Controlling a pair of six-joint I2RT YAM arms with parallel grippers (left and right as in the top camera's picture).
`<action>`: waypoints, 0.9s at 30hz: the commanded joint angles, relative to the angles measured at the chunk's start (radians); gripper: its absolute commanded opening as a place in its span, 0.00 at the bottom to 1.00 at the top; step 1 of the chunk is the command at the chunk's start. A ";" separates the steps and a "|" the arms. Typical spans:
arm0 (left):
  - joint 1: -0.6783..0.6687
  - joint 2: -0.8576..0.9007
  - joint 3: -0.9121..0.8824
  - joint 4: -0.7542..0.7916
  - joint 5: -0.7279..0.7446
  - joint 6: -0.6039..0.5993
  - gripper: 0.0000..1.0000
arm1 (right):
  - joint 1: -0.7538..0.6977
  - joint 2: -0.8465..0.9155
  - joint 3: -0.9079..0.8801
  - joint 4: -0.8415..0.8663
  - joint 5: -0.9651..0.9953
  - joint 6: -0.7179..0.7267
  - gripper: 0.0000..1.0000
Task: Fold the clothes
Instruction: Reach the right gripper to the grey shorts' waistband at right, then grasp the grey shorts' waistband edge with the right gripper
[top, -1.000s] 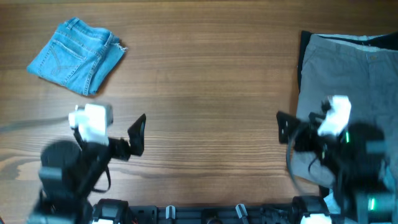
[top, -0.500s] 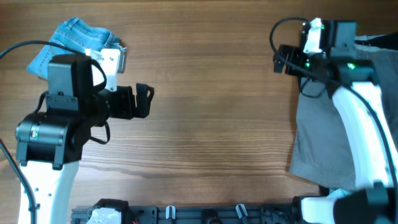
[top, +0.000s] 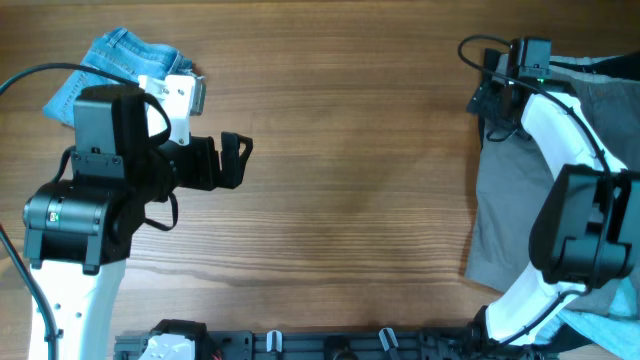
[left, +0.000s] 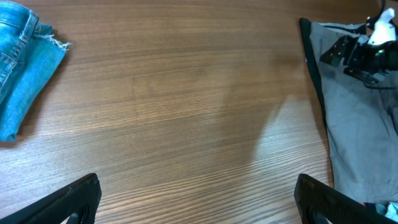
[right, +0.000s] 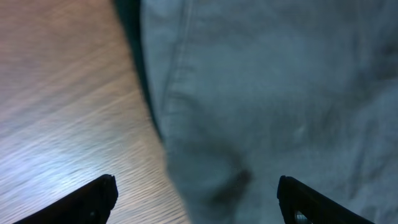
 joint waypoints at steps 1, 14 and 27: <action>0.005 -0.002 0.019 0.008 0.018 -0.002 1.00 | 0.002 0.036 0.013 0.011 0.021 0.018 0.82; 0.005 0.022 0.019 0.007 0.016 -0.002 1.00 | -0.022 0.018 0.027 0.013 0.022 -0.002 0.15; 0.005 0.022 0.019 0.006 0.016 -0.002 1.00 | -0.184 -0.201 0.027 -0.008 0.043 -0.016 0.04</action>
